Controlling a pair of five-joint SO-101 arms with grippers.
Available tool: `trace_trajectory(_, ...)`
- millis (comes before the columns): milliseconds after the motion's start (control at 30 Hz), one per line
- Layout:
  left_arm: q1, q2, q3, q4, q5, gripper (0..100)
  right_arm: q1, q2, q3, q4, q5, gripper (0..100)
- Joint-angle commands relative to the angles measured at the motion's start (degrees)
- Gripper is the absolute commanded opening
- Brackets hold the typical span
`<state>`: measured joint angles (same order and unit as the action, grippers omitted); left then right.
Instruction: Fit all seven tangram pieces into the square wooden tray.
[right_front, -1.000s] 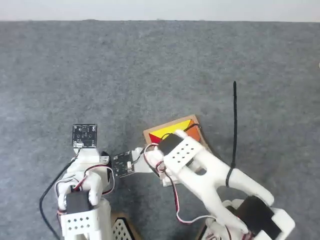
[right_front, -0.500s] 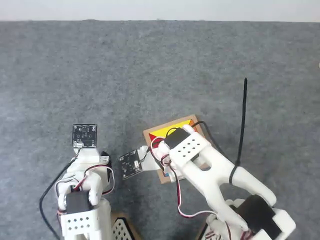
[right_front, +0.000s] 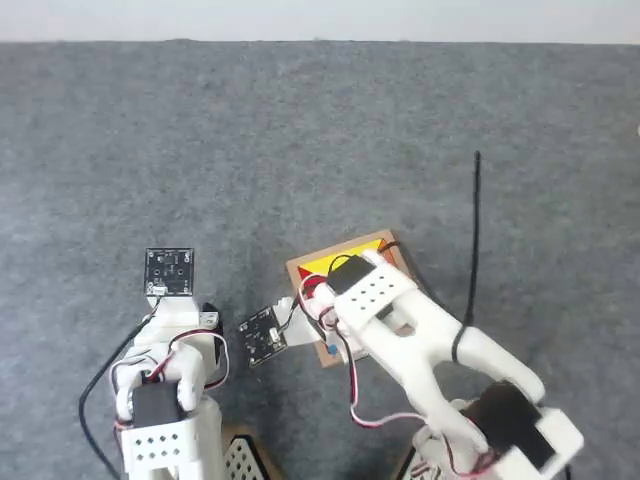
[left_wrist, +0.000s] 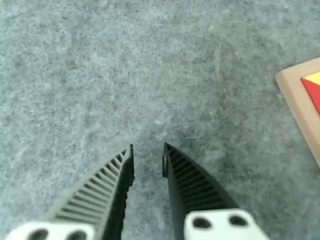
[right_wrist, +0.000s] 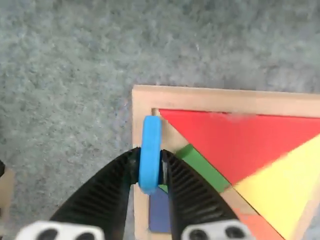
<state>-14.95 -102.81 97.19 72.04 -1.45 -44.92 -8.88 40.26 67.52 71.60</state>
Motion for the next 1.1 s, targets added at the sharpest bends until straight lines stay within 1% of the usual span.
trace_trajectory(0,-0.35,-1.14,-0.75,0.18,-0.09,9,0.92,1.98,-4.84,1.54,0.53,0.8)
trace_trajectory(67,-0.35,-1.14,-0.75,0.18,-0.09,9,0.92,3.03,-6.68,3.38,0.53,0.8)
trace_trajectory(233,-0.35,-1.14,-0.75,0.18,-0.09,9,0.92,3.47,-6.95,3.38,0.44,2.0)
trace_trajectory(400,-0.35,-1.14,-0.75,0.18,-0.09,9,2.68,3.47,-7.21,2.68,0.44,13.0)
trace_trajectory(500,-0.35,-1.14,-0.75,0.18,-0.09,9,3.38,3.47,-7.21,1.63,0.44,16.7)
trace_trajectory(700,-0.35,-1.14,-0.75,0.18,-0.09,9,3.47,3.03,-8.35,1.54,0.26,16.6)
trace_trajectory(833,-0.35,-1.14,-0.75,0.18,-0.09,9,3.47,3.47,-11.43,1.36,-4.31,16.6)
trace_trajectory(1067,-0.35,-1.14,-0.75,0.18,-0.09,9,5.23,3.47,-12.31,1.19,-8.35,16.6)
